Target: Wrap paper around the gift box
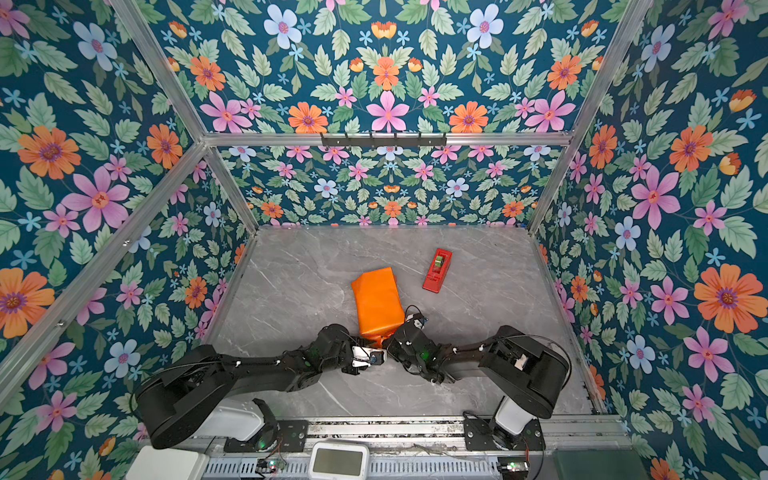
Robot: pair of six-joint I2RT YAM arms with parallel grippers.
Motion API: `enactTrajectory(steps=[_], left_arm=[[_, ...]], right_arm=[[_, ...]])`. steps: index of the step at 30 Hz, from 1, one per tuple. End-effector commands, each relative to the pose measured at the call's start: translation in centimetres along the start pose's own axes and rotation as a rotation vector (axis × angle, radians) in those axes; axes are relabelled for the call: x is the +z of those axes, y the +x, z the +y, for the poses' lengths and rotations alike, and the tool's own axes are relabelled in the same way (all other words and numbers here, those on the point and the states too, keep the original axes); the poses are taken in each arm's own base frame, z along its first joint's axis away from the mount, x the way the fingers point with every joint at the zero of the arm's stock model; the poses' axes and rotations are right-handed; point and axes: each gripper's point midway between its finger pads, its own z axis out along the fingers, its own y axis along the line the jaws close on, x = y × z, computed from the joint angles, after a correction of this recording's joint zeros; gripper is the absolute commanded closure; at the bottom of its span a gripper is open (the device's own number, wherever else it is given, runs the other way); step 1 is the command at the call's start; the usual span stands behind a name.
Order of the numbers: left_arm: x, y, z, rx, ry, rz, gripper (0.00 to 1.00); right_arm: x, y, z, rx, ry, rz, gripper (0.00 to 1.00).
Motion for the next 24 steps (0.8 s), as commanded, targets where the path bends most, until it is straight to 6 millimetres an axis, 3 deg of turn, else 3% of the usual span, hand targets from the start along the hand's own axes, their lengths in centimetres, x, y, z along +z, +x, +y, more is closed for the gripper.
enactTrajectory(steps=[1, 7, 16, 24], left_arm=[[0.2, -0.3, 1.0, 0.054, -0.043, -0.01, 0.55], [0.7, -0.1, 1.2, 0.071, -0.063, -0.008, 0.59], [1.3, 0.1, 1.5, 0.095, -0.087, -0.005, 0.74], [1.5, 0.1, 1.9, 0.095, -0.109, -0.004, 0.94]], right_arm=[[0.1, 0.1, 1.1, 0.048, -0.057, 0.012, 1.0], [0.3, 0.3, 1.2, 0.075, -0.072, 0.024, 1.0], [0.4, 0.4, 1.2, 0.083, -0.071, 0.028, 1.0], [0.4, 0.1, 0.5, 0.087, -0.043, 0.018, 1.0]])
